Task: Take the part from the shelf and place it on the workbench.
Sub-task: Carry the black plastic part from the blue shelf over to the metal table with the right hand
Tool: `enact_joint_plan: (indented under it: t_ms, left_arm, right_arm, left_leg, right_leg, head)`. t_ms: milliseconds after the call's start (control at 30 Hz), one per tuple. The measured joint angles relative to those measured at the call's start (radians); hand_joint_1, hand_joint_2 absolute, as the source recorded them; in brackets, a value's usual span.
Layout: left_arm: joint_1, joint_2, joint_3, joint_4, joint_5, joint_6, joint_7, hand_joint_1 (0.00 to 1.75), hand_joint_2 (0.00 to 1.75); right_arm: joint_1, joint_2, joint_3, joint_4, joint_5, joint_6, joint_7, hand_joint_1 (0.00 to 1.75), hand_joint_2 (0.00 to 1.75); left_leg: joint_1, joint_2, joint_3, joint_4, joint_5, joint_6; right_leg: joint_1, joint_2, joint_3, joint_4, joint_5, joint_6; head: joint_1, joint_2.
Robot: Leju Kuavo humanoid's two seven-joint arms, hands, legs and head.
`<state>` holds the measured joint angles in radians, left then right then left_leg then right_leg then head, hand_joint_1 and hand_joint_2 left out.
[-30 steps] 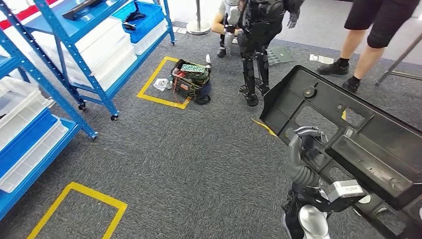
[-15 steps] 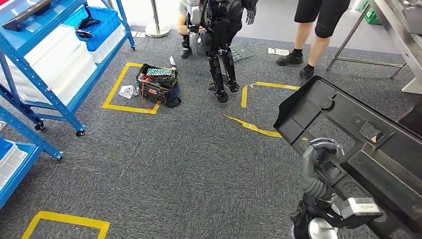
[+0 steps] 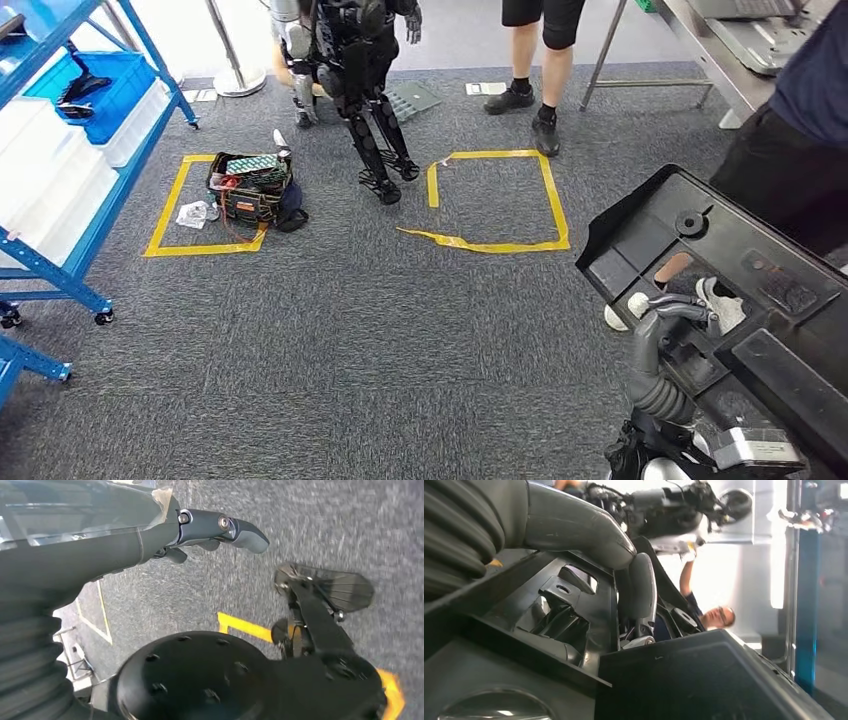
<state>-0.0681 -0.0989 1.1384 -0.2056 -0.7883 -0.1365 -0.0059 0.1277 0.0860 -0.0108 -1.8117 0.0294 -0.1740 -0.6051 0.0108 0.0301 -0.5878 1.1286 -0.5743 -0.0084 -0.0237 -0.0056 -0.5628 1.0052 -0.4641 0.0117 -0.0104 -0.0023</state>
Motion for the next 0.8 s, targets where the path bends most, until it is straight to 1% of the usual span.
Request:
enact_joint_plan:
  t_ms: [33, 67, 100, 133, 167, 200, 233, 267, 300, 333, 367, 400, 433, 467, 500, 533, 567, 600, 633, 667, 700, 733, 767, 800]
  left_arm:
    - [0.001, 0.001, 0.002, 0.000, 0.002, 0.000, 0.001, 0.00, 1.75]
    - [0.002, 0.002, 0.004, 0.000, 0.003, 0.000, 0.002, 0.00, 1.75]
    - [0.002, 0.003, 0.006, 0.000, 0.004, 0.001, 0.004, 0.00, 1.75]
    - [0.003, 0.004, 0.008, 0.000, 0.005, 0.004, 0.007, 0.00, 1.75]
    - [0.003, 0.004, 0.009, 0.000, 0.005, 0.007, 0.010, 0.00, 1.75]
    - [0.003, 0.004, 0.011, 0.000, 0.006, 0.012, 0.012, 0.00, 1.75]
    - [0.003, 0.004, 0.013, 0.000, 0.006, 0.016, 0.015, 0.00, 1.75]
    - [0.003, 0.004, 0.015, 0.000, 0.007, 0.020, 0.017, 0.00, 1.75]
    - [0.003, 0.004, 0.017, 0.000, 0.007, 0.024, 0.019, 0.00, 1.75]
    - [0.003, 0.004, 0.019, 0.000, 0.007, 0.027, 0.022, 0.00, 1.75]
    - [0.003, 0.003, 0.021, 0.000, 0.007, 0.031, 0.025, 0.00, 1.75]
    - [0.002, 0.002, 0.021, 0.000, 0.007, 0.036, 0.028, 0.00, 1.75]
    - [0.000, 0.000, 0.022, 0.000, 0.007, 0.040, 0.030, 0.00, 1.75]
    - [-0.001, -0.001, 0.022, 0.000, 0.007, 0.044, 0.031, 0.00, 1.75]
    - [-0.001, -0.003, 0.023, 0.000, 0.008, 0.047, 0.031, 0.00, 1.75]
    - [-0.001, -0.004, 0.025, 0.000, 0.010, 0.050, 0.032, 0.00, 1.75]
    - [-0.001, -0.006, 0.026, 0.001, 0.011, 0.053, 0.033, 0.00, 1.75]
    - [-0.001, -0.008, 0.026, 0.001, 0.013, 0.056, 0.035, 0.00, 1.75]
    - [-0.001, -0.010, 0.027, 0.001, 0.013, 0.058, 0.037, 0.00, 1.75]
    - [-0.001, -0.012, 0.027, 0.001, 0.014, 0.060, 0.039, 0.00, 1.75]
    - [-0.002, -0.014, 0.027, 0.001, 0.014, 0.062, 0.041, 0.00, 1.75]
    - [-0.002, -0.016, 0.028, 0.001, 0.015, 0.064, 0.042, 0.00, 1.75]
    - [-0.003, -0.016, 0.028, 0.001, 0.015, 0.065, 0.043, 0.00, 1.75]
    - [-0.003, -0.016, 0.029, 0.001, 0.015, 0.066, 0.043, 0.00, 1.75]
  right_arm:
    - [0.003, 0.002, -0.001, -0.002, 0.001, 0.004, 0.000, 1.75, 1.75]
    - [0.008, 0.004, -0.002, -0.003, 0.002, 0.007, 0.001, 1.75, 1.75]
    - [0.013, 0.005, -0.002, -0.004, 0.003, 0.010, 0.001, 1.75, 1.75]
    - [0.018, 0.006, -0.003, -0.004, 0.004, 0.012, 0.001, 1.75, 1.75]
    - [0.020, 0.006, -0.004, -0.005, 0.005, 0.015, 0.002, 1.75, 1.75]
    - [0.021, 0.008, -0.004, -0.008, 0.006, 0.017, 0.003, 1.75, 1.75]
    - [0.020, 0.009, -0.005, -0.010, 0.007, 0.019, 0.004, 1.75, 1.75]
    - [0.019, 0.010, -0.005, -0.013, 0.008, 0.022, 0.007, 1.75, 1.75]
    - [0.019, 0.012, -0.006, -0.016, 0.009, 0.024, 0.009, 1.75, 1.75]
    - [0.018, 0.012, -0.006, -0.017, 0.009, 0.026, 0.012, 1.75, 1.75]
    - [0.018, 0.013, -0.006, -0.019, 0.010, 0.028, 0.015, 1.75, 1.75]
    - [0.019, 0.013, -0.006, -0.020, 0.010, 0.031, 0.017, 1.75, 1.75]
    - [0.018, 0.012, -0.006, -0.020, 0.010, 0.033, 0.020, 1.75, 1.75]
    - [0.015, 0.012, -0.006, -0.020, 0.010, 0.036, 0.022, 1.75, 1.75]
    - [0.011, 0.012, -0.006, -0.020, 0.010, 0.039, 0.023, 1.75, 1.75]
    - [0.006, 0.011, -0.005, -0.019, 0.010, 0.041, 0.024, 1.75, 1.75]
    - [0.003, 0.011, -0.004, -0.018, 0.009, 0.043, 0.025, 1.75, 1.75]
    - [0.002, 0.010, -0.004, -0.016, 0.008, 0.045, 0.026, 1.75, 1.75]
    - [0.001, 0.009, -0.004, -0.013, 0.008, 0.046, 0.028, 1.75, 1.75]
    - [0.000, 0.008, -0.003, -0.011, 0.007, 0.046, 0.028, 1.75, 1.75]
    - [-0.003, 0.007, -0.003, -0.010, 0.005, 0.046, 0.029, 1.75, 1.75]
    - [-0.007, 0.005, -0.002, -0.009, 0.004, 0.046, 0.029, 1.75, 1.75]
    - [-0.011, 0.005, 0.000, -0.008, 0.002, 0.046, 0.029, 1.75, 1.75]
    - [-0.015, 0.004, 0.001, -0.007, -0.001, 0.046, 0.029, 1.75, 1.75]
  left_leg:
    - [0.000, -0.019, -0.033, 0.070, -0.034, -0.001]
    - [0.000, -0.028, -0.061, 0.127, -0.055, -0.001]
    - [0.000, -0.031, -0.078, 0.156, -0.059, -0.001]
    - [0.000, -0.033, -0.074, 0.145, -0.040, 0.001]
    - [0.001, -0.038, -0.051, 0.097, -0.006, 0.004]
    - [0.002, -0.054, -0.017, 0.027, 0.032, 0.007]
    - [0.004, -0.076, 0.016, -0.040, 0.060, 0.010]
    - [0.005, -0.096, 0.038, -0.088, 0.075, 0.012]
    - [0.004, -0.109, 0.049, -0.114, 0.080, 0.015]
    - [0.000, -0.108, 0.051, -0.120, 0.078, 0.018]
    - [-0.003, -0.096, 0.050, -0.122, 0.082, 0.024]
    - [-0.005, -0.084, 0.051, -0.127, 0.087, 0.032]
    - [-0.005, -0.071, 0.052, -0.133, 0.092, 0.039]
    - [-0.004, -0.058, 0.053, -0.139, 0.096, 0.046]
    - [-0.005, -0.044, 0.052, -0.141, 0.098, 0.050]
    - [-0.006, -0.030, 0.050, -0.142, 0.099, 0.052]
    - [-0.007, -0.015, 0.048, -0.142, 0.099, 0.053]
    - [-0.007, 0.000, 0.047, -0.142, 0.098, 0.053]
    - [-0.007, 0.014, 0.046, -0.141, 0.098, 0.053]
    - [-0.007, 0.027, 0.047, -0.141, 0.098, 0.052]
    - [-0.006, 0.038, 0.048, -0.141, 0.097, 0.050]
    - [-0.006, 0.047, 0.050, -0.141, 0.096, 0.046]
    - [-0.008, 0.056, 0.051, -0.139, 0.093, 0.040]
    - [-0.010, 0.063, 0.053, -0.137, 0.091, 0.034]
  right_leg:
    - [0.001, 0.011, -0.002, 0.000, 0.002, -0.004]
    - [0.003, 0.023, -0.004, 0.001, 0.003, -0.006]
    - [0.005, 0.035, -0.005, 0.001, 0.004, -0.007]
    - [0.007, 0.048, -0.006, 0.002, 0.004, -0.007]
    - [0.007, 0.061, -0.005, 0.002, 0.005, -0.007]
    - [0.007, 0.073, -0.004, 0.003, 0.005, -0.006]
    - [0.010, 0.084, -0.005, 0.005, 0.006, -0.004]
    - [0.011, 0.095, -0.007, 0.006, 0.008, -0.001]
    - [0.011, 0.105, -0.012, 0.006, 0.010, 0.004]
    - [0.010, 0.115, -0.017, 0.006, 0.014, 0.010]
    - [0.008, 0.125, -0.024, 0.004, 0.017, 0.018]
    - [0.005, 0.119, -0.031, 0.008, 0.018, 0.023]
    - [0.006, 0.101, -0.041, 0.022, 0.011, 0.025]
    - [0.009, 0.075, -0.060, 0.055, -0.006, 0.024]
    - [0.009, 0.045, -0.085, 0.109, -0.032, 0.019]
    - [0.010, 0.027, -0.118, 0.177, -0.061, 0.015]
    - [0.009, 0.021, -0.149, 0.244, -0.087, 0.015]
    - [0.008, 0.018, -0.168, 0.289, -0.102, 0.018]
    - [0.006, 0.015, -0.166, 0.296, -0.101, 0.025]
    - [0.004, 0.009, -0.142, 0.258, -0.086, 0.035]
    - [0.001, -0.003, -0.099, 0.185, -0.061, 0.045]
    - [0.000, -0.023, -0.055, 0.109, -0.040, 0.050]
    - [0.001, -0.041, -0.020, 0.047, -0.022, 0.053]
    - [0.003, -0.052, 0.000, 0.013, -0.013, 0.051]
  head:
    - [-0.001, 0.000]
    - [-0.001, 0.000]
    - [-0.001, 0.000]
    - [-0.001, 0.000]
    - [-0.001, 0.000]
    - [-0.002, 0.000]
    - [-0.001, 0.000]
    - [-0.001, 0.000]
    - [0.000, 0.000]
    - [0.001, 0.000]
    - [0.001, 0.000]
    - [0.001, 0.000]
    - [0.002, 0.000]
    - [0.005, 0.000]
    - [0.007, 0.000]
    - [0.008, 0.000]
    - [0.009, 0.000]
    - [0.009, 0.000]
    - [0.010, 0.000]
    - [0.012, 0.000]
    - [0.013, 0.000]
    - [0.013, 0.000]
    - [0.013, 0.000]
    - [0.013, 0.000]
